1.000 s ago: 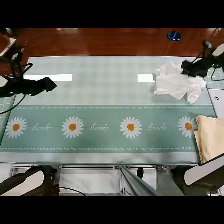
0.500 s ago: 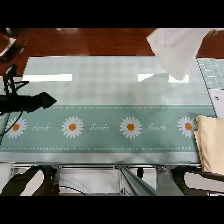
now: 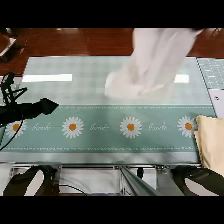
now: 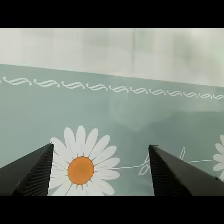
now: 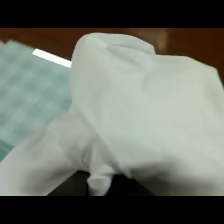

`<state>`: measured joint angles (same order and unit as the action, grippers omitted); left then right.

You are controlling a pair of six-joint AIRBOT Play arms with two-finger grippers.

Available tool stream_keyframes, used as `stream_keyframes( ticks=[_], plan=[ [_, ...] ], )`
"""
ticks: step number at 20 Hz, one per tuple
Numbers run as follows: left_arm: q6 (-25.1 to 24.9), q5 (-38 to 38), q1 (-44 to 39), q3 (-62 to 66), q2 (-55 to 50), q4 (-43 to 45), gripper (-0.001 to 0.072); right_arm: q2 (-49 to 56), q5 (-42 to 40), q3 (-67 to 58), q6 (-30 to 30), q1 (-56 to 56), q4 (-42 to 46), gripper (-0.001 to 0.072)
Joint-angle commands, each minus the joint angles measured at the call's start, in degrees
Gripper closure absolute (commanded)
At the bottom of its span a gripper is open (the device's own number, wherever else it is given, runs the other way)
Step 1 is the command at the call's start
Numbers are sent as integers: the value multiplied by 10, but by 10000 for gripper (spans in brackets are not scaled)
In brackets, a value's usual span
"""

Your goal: Fold the shirts.

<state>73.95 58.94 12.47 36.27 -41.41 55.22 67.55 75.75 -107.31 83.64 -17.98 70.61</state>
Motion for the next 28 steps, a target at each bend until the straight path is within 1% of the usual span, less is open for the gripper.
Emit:
stream_keyframes(
  ticks=[1, 4, 6, 9, 10, 11, 12, 14, 16, 17, 18, 19, 20, 21, 22, 23, 24, 26, 27, 28],
  plan=[
    [0, -4, 0, -3, 3, -9, 5, 9, -55, 131, 31, -110, 17, 687],
    [2, -3, -2, -3, 3, -9, 5, 52, -133, 250, 63, -172, 8, 687],
    [3, -1, -16, -3, 0, -9, 5, 103, -184, 309, 73, -205, -17, 686],
    [3, 0, -57, -5, -10, -9, 5, 192, -196, 325, 71, -228, -82, 684],
    [5, 0, -75, -5, -15, -9, 5, 213, -196, 325, 63, -228, -120, 538],
    [17, -3, -89, -4, -21, -9, 5, 221, -186, 322, 45, -220, -147, 153],
    [20, -3, -91, 7, -26, -8, 4, 218, -144, 307, 24, -197, -149, 85],
    [20, 12, -54, 53, -28, -7, 5, 172, -45, 275, 13, -120, -98, 84],
    [20, 46, 7, 72, -28, -7, 5, 72, -12, 282, 24, -11, -2, 84],
    [26, 72, 30, 56, -32, -9, 5, 15, -21, 309, 37, 45, 41, 85],
    [33, 101, 44, 26, -43, -13, 5, -50, -54, 364, 55, 108, 72, 86],
    [32, 120, 42, -11, -60, -14, 5, -110, -99, 438, 77, 165, 80, 86],
    [30, 119, 30, -48, -78, -19, 5, -170, -150, 534, 106, 223, 65, 87],
    [20, 103, 10, -81, -97, -48, 5, -217, -192, 627, 125, 268, 24, 97],
    [-14, 90, -11, -103, -120, -91, 5, -250, -219, 718, 113, 304, -42, 97],
    [-52, 70, -37, -118, -149, -148, 5, -265, -224, 782, 86, 325, -98, 97],
    [-94, 51, -63, -122, -178, -204, 5, -267, -224, 830, 52, 337, -148, 97],
    [-158, 4, -112, -116, -240, -309, 5, -266, -225, 873, 23, 334, -191, 97],
    [-179, -11, -132, -108, -267, -339, 6, -266, -221, 875, 21, 334, -193, 97],
    [-185, -16, -148, -97, -294, -353, 6, -266, -219, 875, 20, 334, -193, 97]
  ],
)
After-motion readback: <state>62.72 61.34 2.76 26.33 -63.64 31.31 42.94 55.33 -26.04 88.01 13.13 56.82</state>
